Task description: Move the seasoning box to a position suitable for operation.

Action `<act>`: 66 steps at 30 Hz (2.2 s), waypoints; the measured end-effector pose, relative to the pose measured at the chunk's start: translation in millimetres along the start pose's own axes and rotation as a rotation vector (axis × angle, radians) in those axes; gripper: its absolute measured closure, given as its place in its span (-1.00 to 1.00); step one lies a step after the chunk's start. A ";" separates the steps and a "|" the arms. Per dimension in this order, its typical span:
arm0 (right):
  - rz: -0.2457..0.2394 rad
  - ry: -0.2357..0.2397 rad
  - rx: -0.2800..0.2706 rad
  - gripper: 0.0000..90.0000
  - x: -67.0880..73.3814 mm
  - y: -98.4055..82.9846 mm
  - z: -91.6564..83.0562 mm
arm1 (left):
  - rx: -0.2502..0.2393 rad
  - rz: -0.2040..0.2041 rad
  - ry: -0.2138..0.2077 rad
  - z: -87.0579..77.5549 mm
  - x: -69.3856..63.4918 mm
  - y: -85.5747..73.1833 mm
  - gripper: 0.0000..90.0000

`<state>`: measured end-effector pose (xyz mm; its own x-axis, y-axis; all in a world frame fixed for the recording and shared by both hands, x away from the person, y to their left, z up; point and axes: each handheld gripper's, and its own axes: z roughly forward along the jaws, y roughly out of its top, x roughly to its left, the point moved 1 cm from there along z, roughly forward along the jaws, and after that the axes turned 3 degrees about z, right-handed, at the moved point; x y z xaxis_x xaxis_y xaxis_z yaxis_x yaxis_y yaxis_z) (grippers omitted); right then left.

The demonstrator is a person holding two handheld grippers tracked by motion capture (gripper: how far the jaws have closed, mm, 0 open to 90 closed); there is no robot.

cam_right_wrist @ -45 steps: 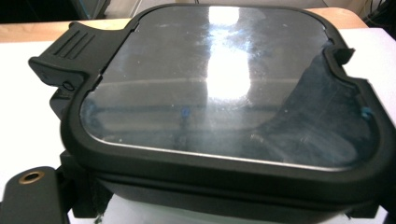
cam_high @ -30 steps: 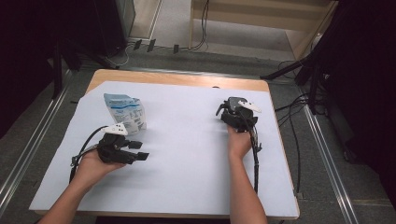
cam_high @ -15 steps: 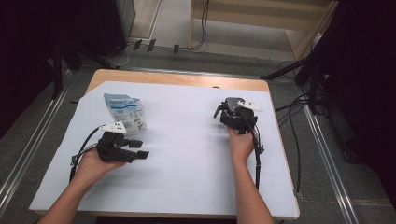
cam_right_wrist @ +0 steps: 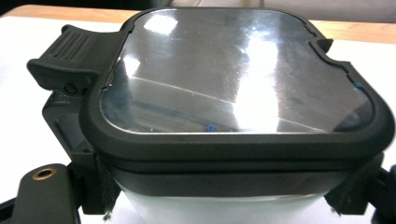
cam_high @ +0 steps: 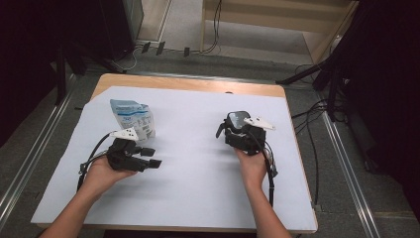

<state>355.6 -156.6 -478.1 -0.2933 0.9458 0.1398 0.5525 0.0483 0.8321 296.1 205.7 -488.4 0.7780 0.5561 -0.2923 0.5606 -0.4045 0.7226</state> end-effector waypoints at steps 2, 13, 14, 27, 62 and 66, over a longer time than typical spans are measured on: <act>-0.007 0.019 -0.002 -0.64 4.6 -3.6 -6.8 | 0.000 0.010 0.000 0.9 -0.8 2.0 -0.10; -0.043 0.060 0.003 -0.64 21.2 -26.7 -34.0 | 0.003 0.024 -0.010 4.8 1.6 10.5 -0.09; -0.030 0.066 0.004 -0.64 22.1 -30.5 -36.8 | 0.000 0.022 -0.007 4.8 1.8 10.9 -0.09; -0.108 0.176 0.023 -0.64 56.4 -47.8 -30.5 | -0.014 0.010 0.003 -2.3 9.2 10.3 -0.09; -0.329 0.431 0.095 -0.64 93.8 -54.7 11.3 | -0.021 -0.024 0.022 -12.0 9.2 -2.8 -0.10; -0.332 0.431 0.092 -0.64 93.2 -56.2 10.7 | -0.021 -0.021 0.018 -11.3 9.0 -2.1 -0.10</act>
<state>305.5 -67.7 -517.6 -0.7459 0.6584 0.1010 0.4358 0.3677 0.8215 298.7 219.8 -485.5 0.7611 0.5771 -0.2962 0.5701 -0.3773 0.7298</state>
